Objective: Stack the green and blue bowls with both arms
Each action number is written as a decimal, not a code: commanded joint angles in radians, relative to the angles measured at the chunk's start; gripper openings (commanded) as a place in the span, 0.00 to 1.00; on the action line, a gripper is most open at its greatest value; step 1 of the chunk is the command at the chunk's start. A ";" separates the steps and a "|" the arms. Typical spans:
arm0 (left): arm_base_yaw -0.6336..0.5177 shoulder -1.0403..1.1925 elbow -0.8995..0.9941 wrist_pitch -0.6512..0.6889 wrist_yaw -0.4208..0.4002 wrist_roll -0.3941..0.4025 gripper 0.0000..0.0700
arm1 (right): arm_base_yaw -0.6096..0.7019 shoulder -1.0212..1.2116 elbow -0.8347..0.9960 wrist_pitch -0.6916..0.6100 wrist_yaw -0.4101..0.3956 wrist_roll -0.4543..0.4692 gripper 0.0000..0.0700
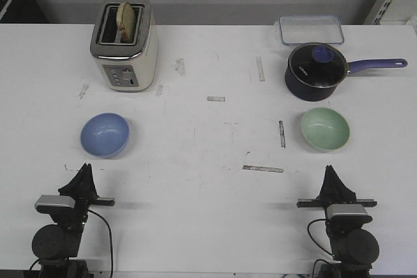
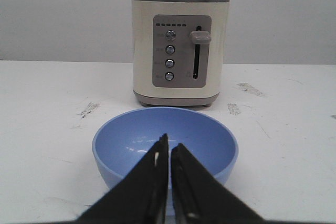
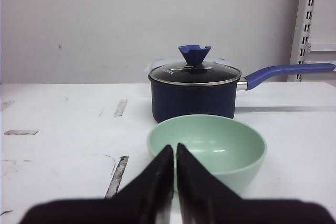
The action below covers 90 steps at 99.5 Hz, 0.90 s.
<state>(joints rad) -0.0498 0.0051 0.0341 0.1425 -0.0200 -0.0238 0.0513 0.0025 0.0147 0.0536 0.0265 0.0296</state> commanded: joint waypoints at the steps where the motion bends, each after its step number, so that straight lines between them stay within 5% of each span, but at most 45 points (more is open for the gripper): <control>1: 0.001 -0.002 -0.022 0.015 0.001 0.008 0.00 | 0.000 -0.001 -0.002 0.006 -0.001 -0.003 0.00; 39: 0.001 -0.002 -0.022 0.015 0.001 0.009 0.00 | 0.000 -0.001 0.011 0.007 -0.001 -0.004 0.00; 90: 0.001 -0.002 -0.022 0.015 0.001 0.009 0.00 | 0.000 0.234 0.195 -0.163 -0.001 0.035 0.00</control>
<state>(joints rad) -0.0498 0.0051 0.0341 0.1425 -0.0200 -0.0238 0.0513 0.1921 0.1677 -0.0887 0.0265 0.0353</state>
